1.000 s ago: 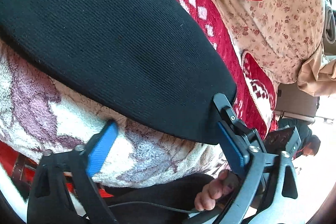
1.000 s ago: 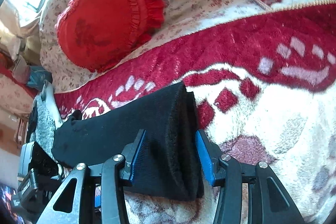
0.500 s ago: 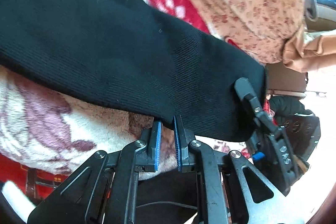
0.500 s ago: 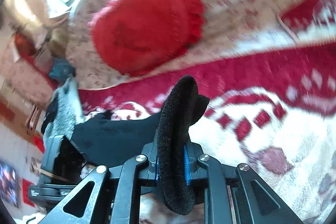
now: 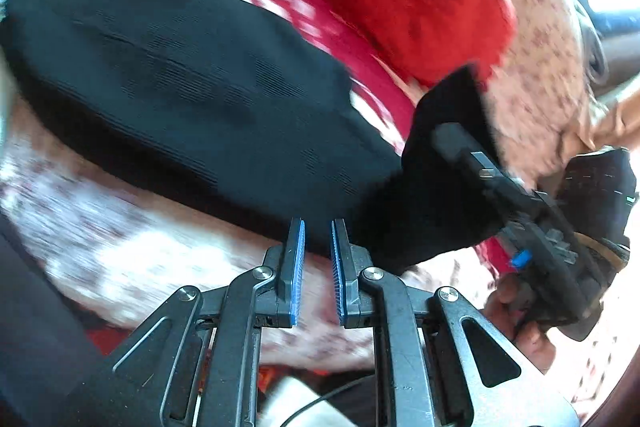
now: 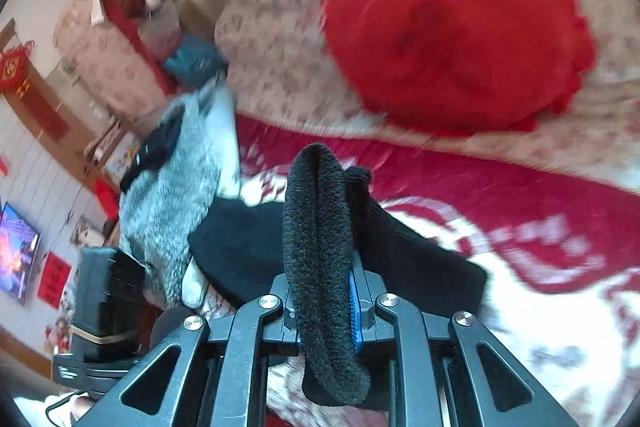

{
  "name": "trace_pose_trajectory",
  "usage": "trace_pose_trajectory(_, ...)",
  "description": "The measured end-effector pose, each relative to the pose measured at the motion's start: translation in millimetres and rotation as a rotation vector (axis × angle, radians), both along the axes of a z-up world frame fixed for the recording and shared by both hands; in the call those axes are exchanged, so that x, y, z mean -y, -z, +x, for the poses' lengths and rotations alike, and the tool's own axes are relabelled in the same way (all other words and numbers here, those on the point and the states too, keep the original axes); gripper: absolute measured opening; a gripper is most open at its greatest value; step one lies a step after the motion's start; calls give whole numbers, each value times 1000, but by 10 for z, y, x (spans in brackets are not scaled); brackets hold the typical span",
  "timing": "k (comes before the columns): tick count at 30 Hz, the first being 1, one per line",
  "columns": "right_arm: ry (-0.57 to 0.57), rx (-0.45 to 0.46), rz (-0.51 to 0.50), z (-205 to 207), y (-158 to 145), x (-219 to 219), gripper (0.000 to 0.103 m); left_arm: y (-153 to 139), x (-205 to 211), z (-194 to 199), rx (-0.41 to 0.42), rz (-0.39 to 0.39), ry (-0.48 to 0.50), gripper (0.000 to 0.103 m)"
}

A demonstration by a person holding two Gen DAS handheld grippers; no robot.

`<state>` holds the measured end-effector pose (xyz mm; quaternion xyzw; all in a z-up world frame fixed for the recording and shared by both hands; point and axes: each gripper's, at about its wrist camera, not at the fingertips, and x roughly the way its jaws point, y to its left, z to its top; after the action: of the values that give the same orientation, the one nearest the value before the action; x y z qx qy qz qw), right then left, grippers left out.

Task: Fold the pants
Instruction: 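Lay the cuff onto the folded pants with the right gripper and release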

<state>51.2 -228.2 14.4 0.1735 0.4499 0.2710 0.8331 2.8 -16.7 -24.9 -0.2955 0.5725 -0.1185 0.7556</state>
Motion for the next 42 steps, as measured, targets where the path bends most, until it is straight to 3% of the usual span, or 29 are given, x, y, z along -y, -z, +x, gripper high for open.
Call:
trace_pose_trajectory(5, -16, -196, 99, 280, 584, -323, 31, 75, -204, 44, 19, 49, -19, 32)
trace_pose_trajectory(8, -25, -132, 159, 150, 366, -170, 34, 54, -109, 97, 31, 56, 6, 43)
trace_pose_trajectory(12, 14, -43, 60, -48, 133, 4, 34, -34, -10, 158, 65, 72, 23, 44)
trace_pose_trajectory(19, -30, -79, -171, -36, 537, -328, 30, -193, -95, 203, 125, 157, -24, 46)
trace_pose_trajectory(23, -92, 8, -285, -132, 564, -620, 30, -247, -69, 238, 144, 165, -18, 54)
trace_pose_trajectory(25, -145, -13, -232, -173, 499, -577, 30, -239, 3, 262, 146, 174, -1, 54)
trace_pose_trajectory(28, -82, -2, -210, -230, 365, -309, 30, -184, 147, 288, 141, 192, 29, 54)
trace_pose_trajectory(34, 89, -6, -320, -93, 382, 172, 29, 50, 370, 329, 111, 287, 70, 54)
trace_pose_trajectory(42, 103, 13, -429, 213, 558, 89, 25, 162, 339, 306, 109, 309, 47, 54)
